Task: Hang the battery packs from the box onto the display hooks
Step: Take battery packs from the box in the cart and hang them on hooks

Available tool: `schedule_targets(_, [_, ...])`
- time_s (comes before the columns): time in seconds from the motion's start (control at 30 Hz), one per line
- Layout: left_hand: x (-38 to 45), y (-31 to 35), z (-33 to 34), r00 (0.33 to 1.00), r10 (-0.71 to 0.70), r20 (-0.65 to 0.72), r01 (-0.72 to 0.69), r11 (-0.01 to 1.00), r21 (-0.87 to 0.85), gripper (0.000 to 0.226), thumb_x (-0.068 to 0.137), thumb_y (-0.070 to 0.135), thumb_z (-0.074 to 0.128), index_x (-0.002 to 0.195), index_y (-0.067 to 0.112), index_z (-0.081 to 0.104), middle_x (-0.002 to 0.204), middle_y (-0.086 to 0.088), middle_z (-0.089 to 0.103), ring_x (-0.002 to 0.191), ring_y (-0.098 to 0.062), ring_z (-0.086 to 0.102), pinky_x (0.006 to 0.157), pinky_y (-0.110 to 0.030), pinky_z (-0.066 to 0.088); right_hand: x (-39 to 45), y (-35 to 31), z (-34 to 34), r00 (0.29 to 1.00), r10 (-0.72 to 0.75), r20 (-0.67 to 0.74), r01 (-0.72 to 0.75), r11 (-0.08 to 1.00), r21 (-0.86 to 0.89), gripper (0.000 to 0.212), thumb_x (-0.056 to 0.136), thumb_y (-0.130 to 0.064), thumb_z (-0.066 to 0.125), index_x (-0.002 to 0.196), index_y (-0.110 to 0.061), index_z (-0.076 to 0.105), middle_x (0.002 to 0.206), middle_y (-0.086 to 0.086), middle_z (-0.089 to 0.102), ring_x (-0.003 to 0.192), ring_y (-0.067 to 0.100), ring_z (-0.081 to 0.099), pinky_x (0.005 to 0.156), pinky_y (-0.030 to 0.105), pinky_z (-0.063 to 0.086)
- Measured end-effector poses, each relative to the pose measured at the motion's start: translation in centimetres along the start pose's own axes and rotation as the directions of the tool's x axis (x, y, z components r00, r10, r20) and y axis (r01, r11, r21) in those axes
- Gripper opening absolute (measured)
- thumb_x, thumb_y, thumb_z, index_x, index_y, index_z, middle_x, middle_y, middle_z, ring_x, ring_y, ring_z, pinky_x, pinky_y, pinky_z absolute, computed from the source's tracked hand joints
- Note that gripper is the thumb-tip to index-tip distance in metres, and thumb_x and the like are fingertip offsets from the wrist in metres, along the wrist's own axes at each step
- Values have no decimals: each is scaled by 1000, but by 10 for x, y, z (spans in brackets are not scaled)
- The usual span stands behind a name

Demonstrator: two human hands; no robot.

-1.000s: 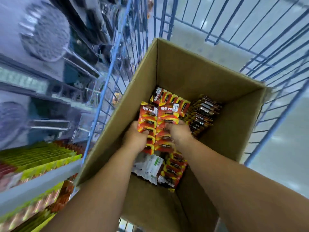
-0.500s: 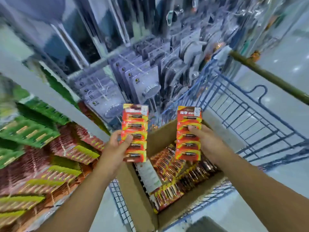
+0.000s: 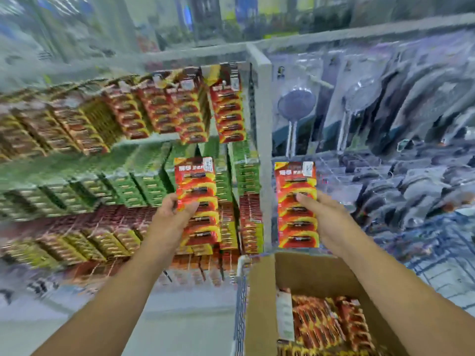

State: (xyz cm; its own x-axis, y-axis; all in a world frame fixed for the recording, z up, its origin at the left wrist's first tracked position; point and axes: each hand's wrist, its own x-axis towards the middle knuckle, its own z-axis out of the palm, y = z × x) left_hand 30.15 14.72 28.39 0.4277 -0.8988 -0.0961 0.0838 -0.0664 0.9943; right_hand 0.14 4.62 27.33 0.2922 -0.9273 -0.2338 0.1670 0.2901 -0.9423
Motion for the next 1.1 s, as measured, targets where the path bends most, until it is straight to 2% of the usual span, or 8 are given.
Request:
schedule_targets(0.13, [-1, 38, -59, 993, 102, -59, -103, 995, -13, 34, 96, 27, 70, 128, 22, 59, 112, -6, 79, 96, -26, 78, 69, -37, 64, 7, -27, 70, 991, -77, 108, 79, 997, -12, 25, 103, -26, 63, 124, -13, 69, 107, 12, 79, 90, 31, 78, 68, 40, 61])
schedule_targets(0.3, [13, 69, -115, 985, 153, -80, -158, 985, -65, 37, 97, 29, 70, 131, 22, 56, 113, -9, 78, 97, -30, 78, 74, -48, 64, 27, -45, 163, 976, -129, 173, 128, 992, 20, 29, 102, -22, 65, 129, -13, 67, 109, 13, 78, 91, 32, 77, 74, 43, 60])
schedule_targets(0.47, [40, 90, -160, 978, 200, -53, -203, 978, -57, 40, 94, 33, 70, 132, 26, 60, 116, -5, 78, 103, -32, 77, 88, -56, 60, 43, -52, 242, 969, -159, 188, 164, 986, -13, 25, 104, -28, 64, 127, -19, 69, 114, 12, 78, 100, 35, 77, 84, 52, 61])
schedule_targets(0.8, [135, 140, -220, 961, 272, 41, -273, 962, 20, 40, 98, 39, 70, 135, 34, 56, 121, 5, 76, 106, -19, 76, 89, -48, 61, 88, -81, 347, 971, -216, 102, 219, 975, -25, 24, 103, -33, 65, 121, -18, 71, 110, 9, 79, 100, 35, 77, 89, 58, 61])
schedule_targets(0.9, [159, 141, -225, 962, 264, 62, -268, 962, 60, 61, 88, 58, 76, 141, 39, 52, 133, 11, 70, 120, -17, 69, 98, -52, 58, 106, -80, 362, 970, -221, 102, 229, 970, -80, 62, 80, -61, 82, 131, -27, 68, 127, 2, 74, 120, 33, 69, 103, 62, 53])
schedule_targets(0.97, [169, 141, -223, 963, 261, 71, -262, 965, 6, 53, 92, 46, 74, 140, 34, 55, 126, 8, 74, 111, -16, 73, 93, -50, 61, 134, -69, 360, 967, -234, 105, 243, 966, -85, 111, 48, -83, 87, 144, -34, 57, 145, -3, 63, 136, 32, 58, 109, 65, 47])
schedule_targets(1.0, [175, 139, -224, 966, 248, 68, -248, 969, -14, 54, 91, 44, 73, 140, 33, 54, 126, 6, 74, 109, -17, 74, 91, -49, 62, 135, -70, 364, 965, -241, 99, 249, 965, -76, 117, 43, -86, 86, 144, -35, 56, 148, -4, 61, 139, 31, 55, 111, 65, 45])
schedule_targets(1.1, [187, 138, -224, 969, 233, 81, -232, 973, -20, 54, 93, 41, 73, 142, 33, 52, 129, 6, 73, 112, -17, 73, 91, -49, 62, 120, -86, 385, 976, -187, 113, 191, 981, -31, 65, 81, -62, 81, 136, -34, 59, 137, -19, 58, 138, 20, 50, 113, 48, 41])
